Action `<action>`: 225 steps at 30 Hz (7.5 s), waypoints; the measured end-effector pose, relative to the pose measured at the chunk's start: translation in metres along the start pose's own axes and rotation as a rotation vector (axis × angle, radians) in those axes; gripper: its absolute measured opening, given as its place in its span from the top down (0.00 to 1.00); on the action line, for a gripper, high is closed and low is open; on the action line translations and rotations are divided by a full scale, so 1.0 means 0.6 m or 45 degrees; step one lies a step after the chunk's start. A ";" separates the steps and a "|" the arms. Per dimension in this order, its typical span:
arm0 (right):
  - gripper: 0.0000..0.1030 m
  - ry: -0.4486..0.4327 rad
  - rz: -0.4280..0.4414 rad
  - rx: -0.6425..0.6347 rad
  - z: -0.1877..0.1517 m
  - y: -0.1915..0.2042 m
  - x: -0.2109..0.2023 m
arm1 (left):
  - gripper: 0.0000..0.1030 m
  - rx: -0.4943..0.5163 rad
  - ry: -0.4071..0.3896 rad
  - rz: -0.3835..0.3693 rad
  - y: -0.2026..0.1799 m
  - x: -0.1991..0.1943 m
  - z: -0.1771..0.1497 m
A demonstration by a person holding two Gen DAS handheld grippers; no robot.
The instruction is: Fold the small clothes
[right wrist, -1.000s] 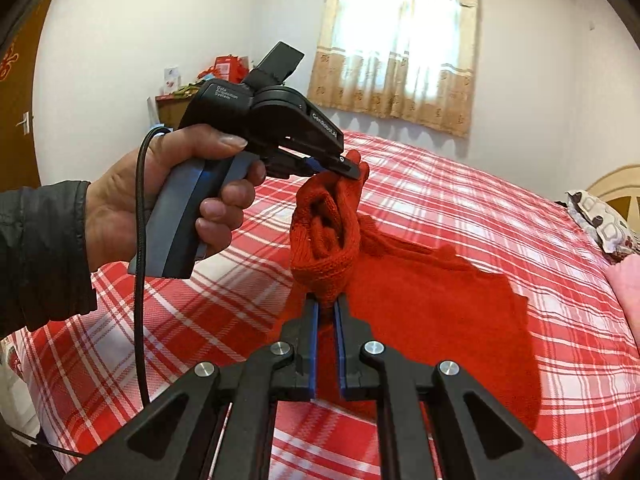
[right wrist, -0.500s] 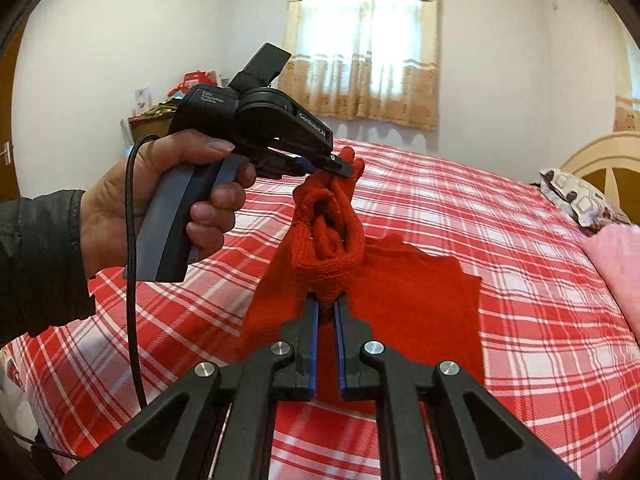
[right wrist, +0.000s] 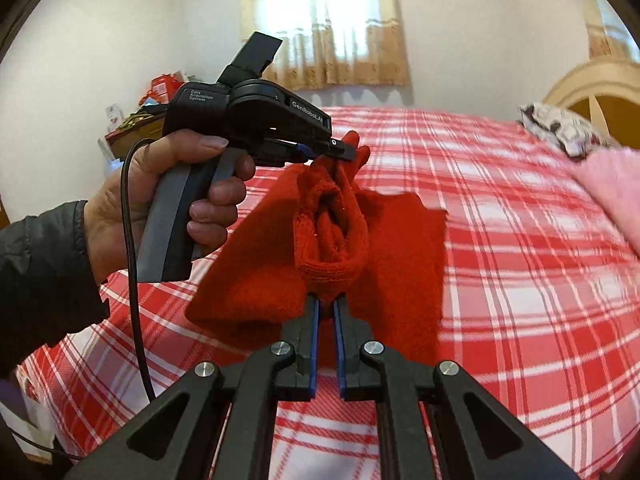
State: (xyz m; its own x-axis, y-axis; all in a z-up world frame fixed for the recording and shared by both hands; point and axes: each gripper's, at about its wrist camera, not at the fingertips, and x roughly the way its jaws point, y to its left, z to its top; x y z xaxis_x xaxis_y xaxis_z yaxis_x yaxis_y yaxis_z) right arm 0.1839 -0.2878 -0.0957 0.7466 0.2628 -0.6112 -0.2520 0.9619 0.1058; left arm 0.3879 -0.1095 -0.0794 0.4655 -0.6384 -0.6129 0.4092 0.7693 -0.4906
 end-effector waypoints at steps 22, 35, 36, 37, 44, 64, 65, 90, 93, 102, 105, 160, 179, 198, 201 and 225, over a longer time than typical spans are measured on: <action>1.00 0.077 -0.010 0.349 -0.060 -0.111 -0.009 | 0.73 0.484 -0.025 0.145 -0.140 0.032 -0.061; 0.35 0.044 0.013 0.335 0.076 -0.115 0.045 | 0.26 0.449 -0.161 0.336 -0.012 -0.099 -0.185; 0.36 0.076 0.000 0.325 0.084 -0.114 0.065 | 0.26 0.416 -0.154 0.324 -0.005 -0.096 -0.186; 0.37 0.141 0.024 0.315 0.088 -0.111 0.092 | 0.26 0.391 -0.150 0.314 -0.002 -0.093 -0.186; 0.85 0.157 -0.049 0.271 0.069 -0.103 0.102 | 0.21 0.386 -0.141 0.302 -0.011 -0.083 -0.205; 0.53 0.145 0.066 0.073 0.136 -0.061 0.132 | 0.08 0.363 -0.204 0.410 -0.012 -0.089 -0.189; 0.53 0.184 0.025 0.083 0.134 -0.065 0.150 | 0.08 0.346 -0.186 0.413 -0.008 -0.083 -0.187; 0.54 0.177 0.098 0.096 0.035 -0.078 0.095 | 0.00 0.199 -0.052 0.343 0.017 -0.055 -0.211; 0.54 0.131 0.143 0.121 0.051 -0.087 0.076 | 0.00 0.221 -0.057 0.368 0.006 -0.054 -0.214; 0.44 0.157 0.112 0.457 0.103 -0.219 0.141 | 0.00 0.198 -0.049 0.300 0.003 -0.046 -0.205; 0.44 0.186 0.110 0.500 0.109 -0.242 0.176 | 0.00 0.201 -0.028 0.301 0.002 -0.037 -0.206; 0.40 0.311 0.255 0.556 0.126 -0.283 0.241 | 0.00 0.088 -0.004 0.335 0.017 -0.019 -0.201; 0.66 0.276 0.478 0.611 0.120 -0.292 0.307 | 0.00 0.085 0.003 0.302 0.013 -0.017 -0.205; 0.73 0.186 0.458 0.509 0.116 -0.275 0.273 | 0.52 0.248 0.001 0.356 -0.045 -0.024 -0.208; 0.74 0.171 0.471 0.504 0.116 -0.268 0.266 | 0.57 0.270 0.001 0.383 -0.050 -0.029 -0.209; 0.74 0.088 0.554 0.387 0.073 -0.097 0.179 | 0.63 0.278 0.023 0.428 -0.040 -0.141 -0.264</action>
State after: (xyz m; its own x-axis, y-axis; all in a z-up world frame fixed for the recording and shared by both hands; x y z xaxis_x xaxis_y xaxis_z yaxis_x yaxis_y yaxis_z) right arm 0.3054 -0.3126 -0.1332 0.5678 0.6468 -0.5092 -0.3319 0.7459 0.5775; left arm 0.2145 -0.0703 -0.1142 0.5890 -0.3498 -0.7286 0.3944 0.9112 -0.1187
